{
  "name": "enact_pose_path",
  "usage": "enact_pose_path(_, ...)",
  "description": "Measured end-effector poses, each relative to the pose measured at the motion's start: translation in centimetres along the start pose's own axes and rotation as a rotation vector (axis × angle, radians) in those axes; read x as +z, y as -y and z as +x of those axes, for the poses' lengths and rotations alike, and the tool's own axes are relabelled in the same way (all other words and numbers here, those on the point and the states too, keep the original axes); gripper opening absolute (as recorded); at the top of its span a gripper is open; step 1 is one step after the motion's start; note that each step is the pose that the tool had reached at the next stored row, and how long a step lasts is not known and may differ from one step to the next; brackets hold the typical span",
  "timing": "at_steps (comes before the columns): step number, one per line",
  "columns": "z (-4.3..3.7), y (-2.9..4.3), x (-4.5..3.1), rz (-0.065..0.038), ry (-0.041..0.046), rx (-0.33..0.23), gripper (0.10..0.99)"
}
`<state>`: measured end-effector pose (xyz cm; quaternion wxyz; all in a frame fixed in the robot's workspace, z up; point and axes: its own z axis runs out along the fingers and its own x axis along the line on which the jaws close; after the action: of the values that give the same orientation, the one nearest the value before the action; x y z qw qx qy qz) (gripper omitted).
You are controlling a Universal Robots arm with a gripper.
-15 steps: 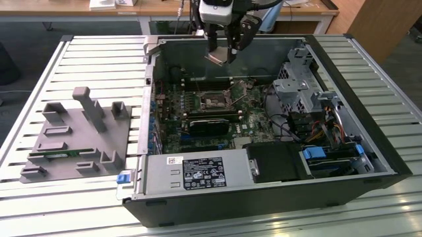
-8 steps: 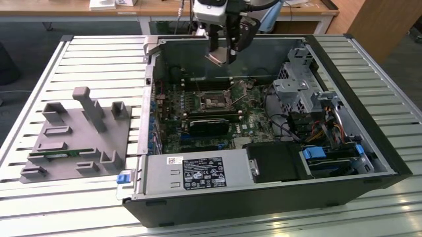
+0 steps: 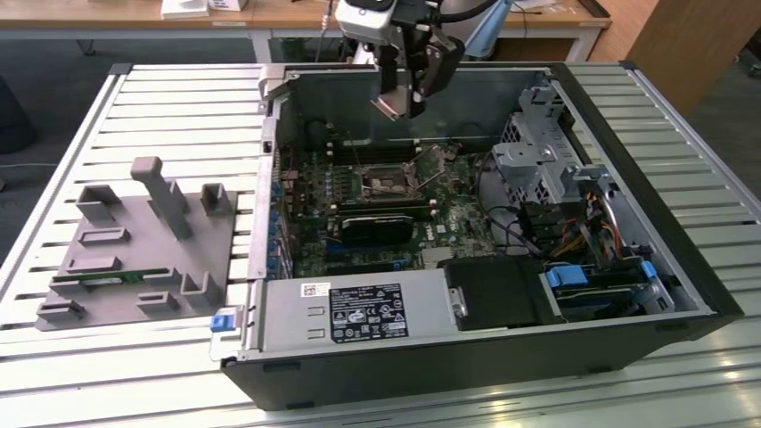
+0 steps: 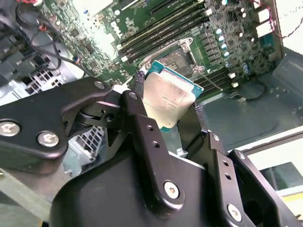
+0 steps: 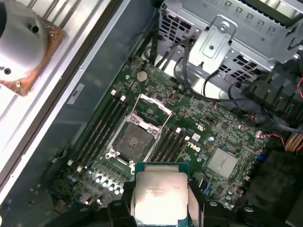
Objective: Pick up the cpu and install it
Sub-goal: 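Place the cpu into insertion slot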
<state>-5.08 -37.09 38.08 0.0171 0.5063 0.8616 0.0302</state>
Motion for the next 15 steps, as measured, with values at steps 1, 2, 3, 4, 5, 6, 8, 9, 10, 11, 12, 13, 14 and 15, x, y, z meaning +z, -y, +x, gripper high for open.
enact_pose_path(1, 0.00, 0.00, 0.03, 0.000, 0.0010, 0.015, 0.533)
enact_pose_path(2, 0.01, 0.00, 0.05, 0.000, 0.0020, 0.029, 0.533)
enact_pose_path(3, 0.02, -0.01, 0.07, 0.000, 0.0029, 0.042, 0.533)
enact_pose_path(4, 0.02, -0.01, 0.10, 0.000, 0.0038, 0.054, 0.533)
enact_pose_path(5, 0.03, -0.01, 0.12, 0.000, 0.0048, 0.066, 0.533)
enact_pose_path(6, 0.04, -0.01, 0.15, 0.000, 0.0056, 0.077, 0.533)
enact_pose_path(8, 0.07, -0.03, 0.19, 0.000, 0.0071, 0.098, 0.533)
enact_pose_path(9, 0.08, -0.04, 0.21, 0.000, 0.0076, 0.105, 0.533)
enact_pose_path(10, 0.08, -0.05, 0.24, 0.000, 0.0081, 0.113, 0.533)
enact_pose_path(11, 0.09, -0.05, 0.26, 0.000, 0.0087, 0.121, 0.533)
enact_pose_path(12, 0.10, -0.06, 0.27, 0.000, 0.0093, 0.130, 0.533)
enact_pose_path(13, 0.10, -0.06, 0.29, 0.000, 0.0100, 0.139, 0.533)
enact_pose_path(14, 0.11, -0.07, 0.30, 0.000, 0.0107, 0.148, 0.533)
enact_pose_path(15, 0.13, -0.08, 0.32, 0.000, 0.0114, 0.158, 0.533)
